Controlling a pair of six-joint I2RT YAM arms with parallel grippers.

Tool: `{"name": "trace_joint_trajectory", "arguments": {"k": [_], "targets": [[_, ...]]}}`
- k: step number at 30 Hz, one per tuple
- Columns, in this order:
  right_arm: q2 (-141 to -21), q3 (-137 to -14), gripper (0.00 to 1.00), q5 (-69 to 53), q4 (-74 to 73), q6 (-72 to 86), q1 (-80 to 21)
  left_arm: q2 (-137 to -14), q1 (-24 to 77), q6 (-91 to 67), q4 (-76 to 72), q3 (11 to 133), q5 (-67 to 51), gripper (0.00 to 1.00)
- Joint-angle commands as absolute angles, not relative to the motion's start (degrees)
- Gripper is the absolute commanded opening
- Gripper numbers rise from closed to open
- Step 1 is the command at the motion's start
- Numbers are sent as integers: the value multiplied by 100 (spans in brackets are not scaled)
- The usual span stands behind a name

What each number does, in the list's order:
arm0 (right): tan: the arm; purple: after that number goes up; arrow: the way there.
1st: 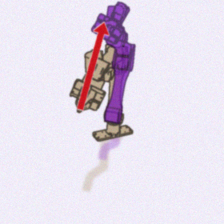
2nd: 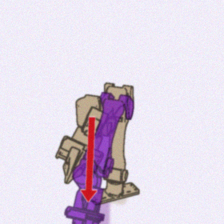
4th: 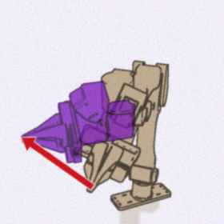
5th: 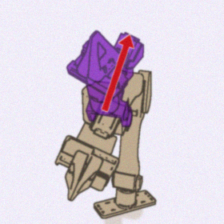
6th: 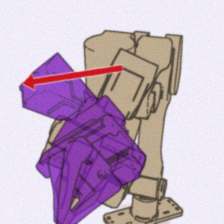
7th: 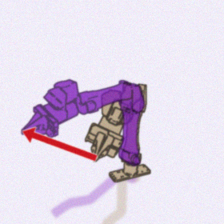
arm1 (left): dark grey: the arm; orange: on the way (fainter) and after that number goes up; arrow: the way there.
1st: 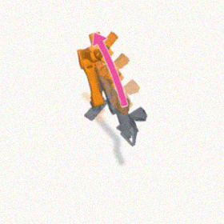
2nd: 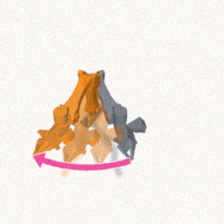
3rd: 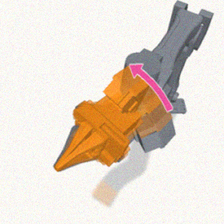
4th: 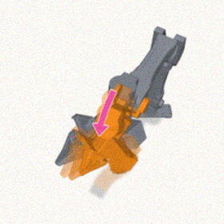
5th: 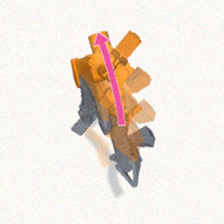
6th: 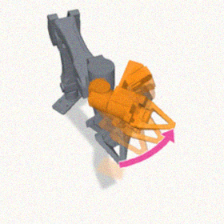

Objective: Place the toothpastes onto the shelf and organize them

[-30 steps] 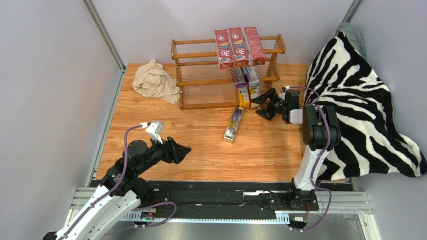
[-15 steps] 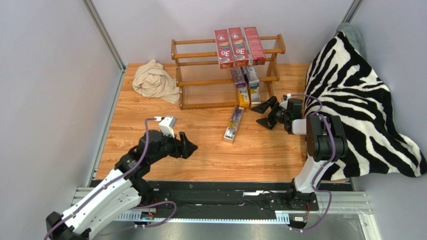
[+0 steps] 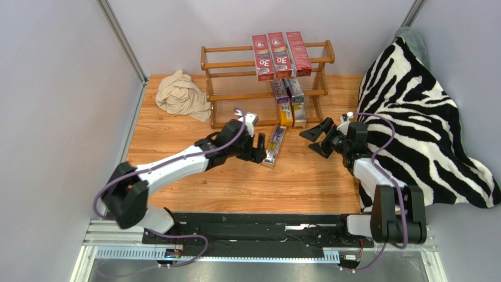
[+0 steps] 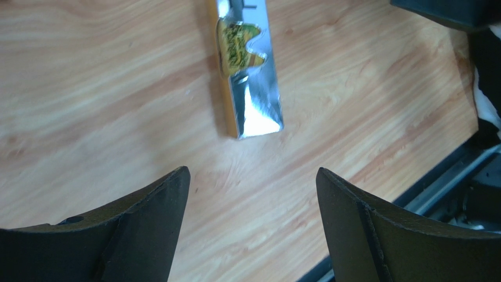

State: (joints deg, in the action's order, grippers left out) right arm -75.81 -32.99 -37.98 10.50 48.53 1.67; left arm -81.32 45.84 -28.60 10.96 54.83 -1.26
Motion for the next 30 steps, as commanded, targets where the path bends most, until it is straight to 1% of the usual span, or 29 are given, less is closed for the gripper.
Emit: {"name": "trace_joint_trajectory", "arguments": {"k": [1, 2, 5, 8, 15, 18, 21, 24, 25, 27, 28, 30], "targets": [[-6525, -3225, 95, -3438, 19, 4159, 158, -9191, 4816, -2654, 1134, 6441, 176, 88], [-6347, -3243, 96, -3384, -435, 4070, 167, -9550, 4843, -2654, 1186, 6764, 167, 88], [-5899, -3365, 97, -3208, -1017, 3755, 167, -10122, 4922, -2733, 1239, 7188, 246, 88], [-5740, -3506, 99, -3164, -1352, 3578, 176, -10580, 4948, -2803, 1362, 7539, 333, 88], [-5722, -3525, 99, -3322, -1398, 3586, 176, -11293, 5097, -2856, 1424, 7919, 474, 88], [-5695, -3489, 99, -3357, -1397, 3595, 176, -11426, 5115, -2979, 1389, 7902, 641, 86], [-5669, -3437, 99, -3392, -1380, 3577, 176, -11470, 5115, -3032, 1362, 7822, 756, 80], [-5695, -3393, 99, -3392, -1354, 3568, 176, -11522, 5124, -3085, 1380, 7787, 791, 71], [-5704, -3366, 99, -3410, -1336, 3577, 176, -11540, 5124, -3102, 1371, 7735, 782, 64], [-5722, -3323, 99, -3428, -1292, 3577, 176, -11505, 5124, -3103, 1126, 7595, 651, 60], [-5730, -3270, 99, -3436, -1248, 3577, 176, -11409, 5133, -3146, 986, 7385, 563, 52], [-5774, -3208, 99, -3506, -1204, 3586, 167, -11277, 5142, -3181, 686, 7173, 484, 47]]}}
